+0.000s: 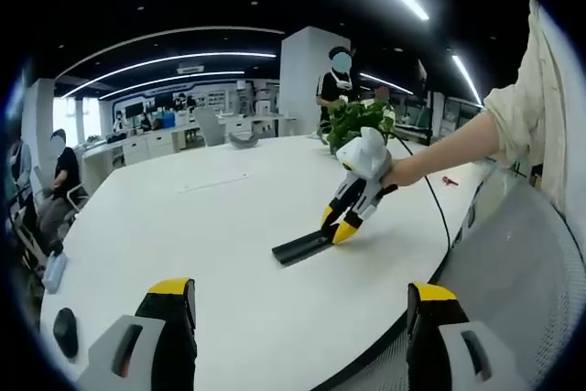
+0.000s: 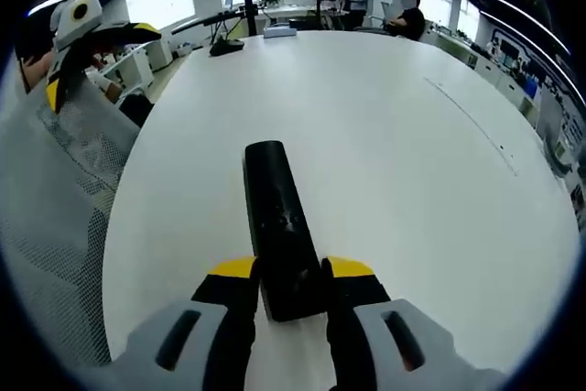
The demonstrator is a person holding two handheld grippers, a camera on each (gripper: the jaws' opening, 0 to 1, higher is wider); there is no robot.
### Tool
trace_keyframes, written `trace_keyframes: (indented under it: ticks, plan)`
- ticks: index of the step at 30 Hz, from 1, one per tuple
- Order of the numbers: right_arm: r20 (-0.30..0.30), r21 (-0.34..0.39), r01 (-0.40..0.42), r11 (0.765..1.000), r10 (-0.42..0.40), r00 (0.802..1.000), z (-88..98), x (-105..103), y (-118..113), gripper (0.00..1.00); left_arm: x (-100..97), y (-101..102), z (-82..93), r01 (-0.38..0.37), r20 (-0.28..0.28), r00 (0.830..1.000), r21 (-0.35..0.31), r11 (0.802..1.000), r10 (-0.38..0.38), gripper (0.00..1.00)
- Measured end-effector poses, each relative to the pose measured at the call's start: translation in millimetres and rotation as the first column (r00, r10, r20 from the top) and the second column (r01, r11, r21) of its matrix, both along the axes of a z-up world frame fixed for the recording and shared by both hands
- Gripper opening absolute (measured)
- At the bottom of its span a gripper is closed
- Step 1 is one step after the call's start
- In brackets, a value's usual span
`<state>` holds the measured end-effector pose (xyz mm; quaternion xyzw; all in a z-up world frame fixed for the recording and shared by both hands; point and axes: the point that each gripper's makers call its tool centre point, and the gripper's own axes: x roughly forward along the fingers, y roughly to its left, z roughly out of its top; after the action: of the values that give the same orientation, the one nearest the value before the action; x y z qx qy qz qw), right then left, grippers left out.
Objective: Press the specified remote control buttons in sequence, fully releasing each button before pressing the next.
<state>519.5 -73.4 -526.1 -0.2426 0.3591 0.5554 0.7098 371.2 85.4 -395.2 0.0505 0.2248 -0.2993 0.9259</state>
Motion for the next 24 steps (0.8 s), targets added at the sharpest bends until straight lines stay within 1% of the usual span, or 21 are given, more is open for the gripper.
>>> trace_keyframes:
  ticks: [2,3,4,6,7,8,9,10,11,13,14,15,17,18,19,21,23,24]
  plan:
    - [0.004,0.029,0.034,0.999,-0.034,0.999,3.6,-1.0,0.8,0.32,0.5,0.8,0.6,-0.005,0.003,1.000,-0.002,1.000,0.005,1.00]
    - [0.002,0.063,0.059,0.996,-0.059,0.998,7.4,-2.5,2.8,0.33,0.9,1.2,1.5,-0.009,0.006,1.000,-0.007,1.000,0.009,1.00]
    - [-0.003,0.114,0.098,0.989,-0.098,0.995,15.0,-3.7,5.6,0.35,1.2,1.4,2.1,-0.011,0.008,1.000,-0.010,1.000,0.011,1.00]
    - [-0.007,0.200,0.161,0.967,-0.162,0.987,32.7,-8.5,10.7,0.40,1.8,1.7,3.3,-0.014,0.015,1.000,-0.013,1.000,0.014,1.00]
    - [0.001,0.229,0.186,0.956,-0.191,0.982,43.8,-14.2,14.1,0.43,1.8,1.5,3.4,-0.013,0.014,1.000,-0.015,1.000,0.013,1.00]
    - [0.018,0.269,0.212,0.939,-0.225,0.974,57.4,-16.9,15.4,0.46,1.6,0.5,3.5,-0.009,0.016,1.000,-0.016,1.000,0.009,1.00]
    - [0.027,0.296,0.221,0.929,-0.239,0.971,67.6,-22.6,17.0,0.50,1.5,0.2,3.6,-0.007,0.017,1.000,-0.014,1.000,0.007,1.00]
    - [0.039,0.315,0.227,0.921,-0.252,0.967,75.8,-25.2,16.9,0.54,1.4,-0.3,3.7,-0.004,0.019,1.000,-0.012,1.000,0.005,1.00]
    - [0.066,0.324,0.240,0.915,-0.275,0.959,84.6,-26.8,12.2,0.57,1.3,-1.0,3.9,0.000,0.021,1.000,-0.011,1.000,0.000,1.00]
    - [0.100,0.324,0.264,0.909,-0.310,0.945,95.2,-29.5,5.8,0.64,1.1,-2.1,4.6,0.005,0.024,1.000,-0.013,1.000,-0.004,1.00]
    - [0.112,0.349,0.290,0.891,-0.347,0.931,105.6,-32.0,2.2,0.68,1.1,-2.8,5.2,0.008,0.028,1.000,-0.014,1.000,-0.008,1.00]
    - [0.105,0.382,0.313,0.870,-0.377,0.920,114.3,-34.1,-2.3,0.72,1.1,-3.0,5.4,0.009,0.029,1.000,-0.014,1.000,-0.009,1.00]
    - [0.090,0.407,0.346,0.845,-0.415,0.906,124.1,-38.8,-7.5,0.80,1.2,-3.4,6.3,0.010,0.033,0.999,-0.015,1.000,-0.010,1.00]
    - [0.076,0.425,0.374,0.824,-0.444,0.893,131.2,-41.8,-11.4,0.84,1.3,-3.3,6.6,0.010,0.036,0.999,-0.014,1.000,-0.010,1.00]
    - [0.076,0.438,0.384,0.813,-0.459,0.885,137.1,-45.3,-16.3,0.86,1.6,-3.1,7.4,0.010,0.042,0.999,-0.013,1.000,-0.009,1.00]
    - [0.094,0.448,0.391,0.804,-0.477,0.874,145.0,-49.0,-23.3,0.89,1.4,-3.6,8.5,0.012,0.047,0.999,-0.015,1.000,-0.011,1.00]
    - [0.108,0.448,0.394,0.803,-0.486,0.868,151.4,-54.1,-28.4,0.93,1.2,-4.3,8.8,0.016,0.049,0.999,-0.015,1.000,-0.015,1.00]
    - [0.113,0.460,0.403,0.791,-0.503,0.857,158.5,-58.1,-33.2,0.96,0.8,-5.0,8.9,0.020,0.050,0.999,-0.012,1.000,-0.019,1.00]
